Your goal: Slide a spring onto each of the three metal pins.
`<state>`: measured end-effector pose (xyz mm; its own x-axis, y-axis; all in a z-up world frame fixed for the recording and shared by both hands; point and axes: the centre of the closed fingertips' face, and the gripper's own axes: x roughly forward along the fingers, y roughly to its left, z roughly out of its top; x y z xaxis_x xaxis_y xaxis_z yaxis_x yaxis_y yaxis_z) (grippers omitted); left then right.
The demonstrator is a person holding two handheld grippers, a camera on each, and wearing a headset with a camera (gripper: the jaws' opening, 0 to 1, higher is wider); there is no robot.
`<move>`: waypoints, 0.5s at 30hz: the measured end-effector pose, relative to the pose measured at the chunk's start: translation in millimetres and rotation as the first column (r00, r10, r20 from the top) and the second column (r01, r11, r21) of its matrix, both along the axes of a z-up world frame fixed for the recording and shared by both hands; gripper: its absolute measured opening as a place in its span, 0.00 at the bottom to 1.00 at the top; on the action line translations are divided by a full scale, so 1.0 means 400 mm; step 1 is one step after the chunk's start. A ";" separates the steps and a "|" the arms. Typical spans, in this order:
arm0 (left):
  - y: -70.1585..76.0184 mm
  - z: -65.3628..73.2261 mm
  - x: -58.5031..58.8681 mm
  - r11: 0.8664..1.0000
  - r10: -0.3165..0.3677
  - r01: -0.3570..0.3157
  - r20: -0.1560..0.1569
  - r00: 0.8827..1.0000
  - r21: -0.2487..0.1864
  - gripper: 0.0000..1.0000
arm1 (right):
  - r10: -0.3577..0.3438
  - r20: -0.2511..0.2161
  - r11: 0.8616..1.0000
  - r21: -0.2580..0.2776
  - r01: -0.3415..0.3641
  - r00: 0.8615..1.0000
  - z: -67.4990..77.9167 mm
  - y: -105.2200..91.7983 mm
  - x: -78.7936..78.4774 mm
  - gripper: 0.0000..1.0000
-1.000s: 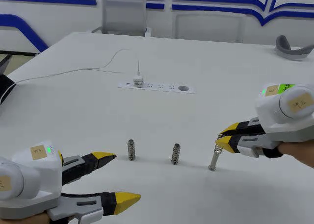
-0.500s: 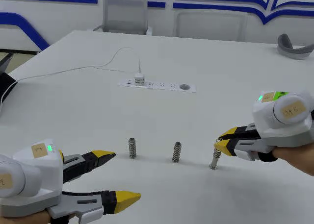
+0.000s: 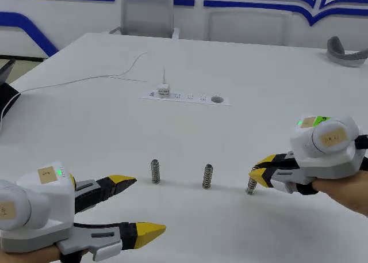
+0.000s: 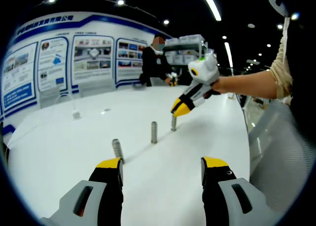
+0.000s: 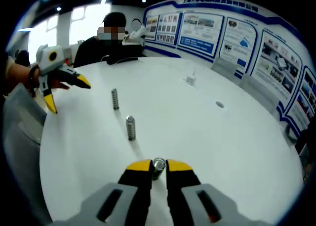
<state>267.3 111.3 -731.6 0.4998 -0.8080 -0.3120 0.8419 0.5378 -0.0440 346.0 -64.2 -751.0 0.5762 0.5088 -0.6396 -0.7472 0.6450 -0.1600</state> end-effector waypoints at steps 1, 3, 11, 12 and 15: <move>0.000 0.000 0.000 1.000 0.000 0.000 0.000 1.000 0.000 0.65 | -0.001 -0.002 1.000 0.001 0.001 1.000 -0.002 -0.001 0.000 0.12; 0.002 -0.001 0.001 1.000 0.002 -0.002 0.000 1.000 0.000 0.65 | -0.006 -0.006 1.000 0.001 0.006 1.000 -0.009 -0.004 0.002 0.12; 0.004 -0.003 0.000 1.000 0.006 -0.006 -0.003 1.000 -0.001 0.65 | -0.015 -0.015 1.000 0.002 0.015 1.000 -0.025 -0.004 -0.001 0.12; 0.004 -0.003 0.000 1.000 0.006 -0.006 -0.003 1.000 -0.001 0.65 | -0.016 -0.017 1.000 0.003 0.016 1.000 -0.025 -0.005 -0.001 0.12; 0.004 -0.002 0.001 1.000 0.007 -0.007 -0.002 1.000 -0.002 0.65 | -0.014 -0.015 1.000 -0.001 0.014 1.000 -0.025 -0.007 -0.002 0.12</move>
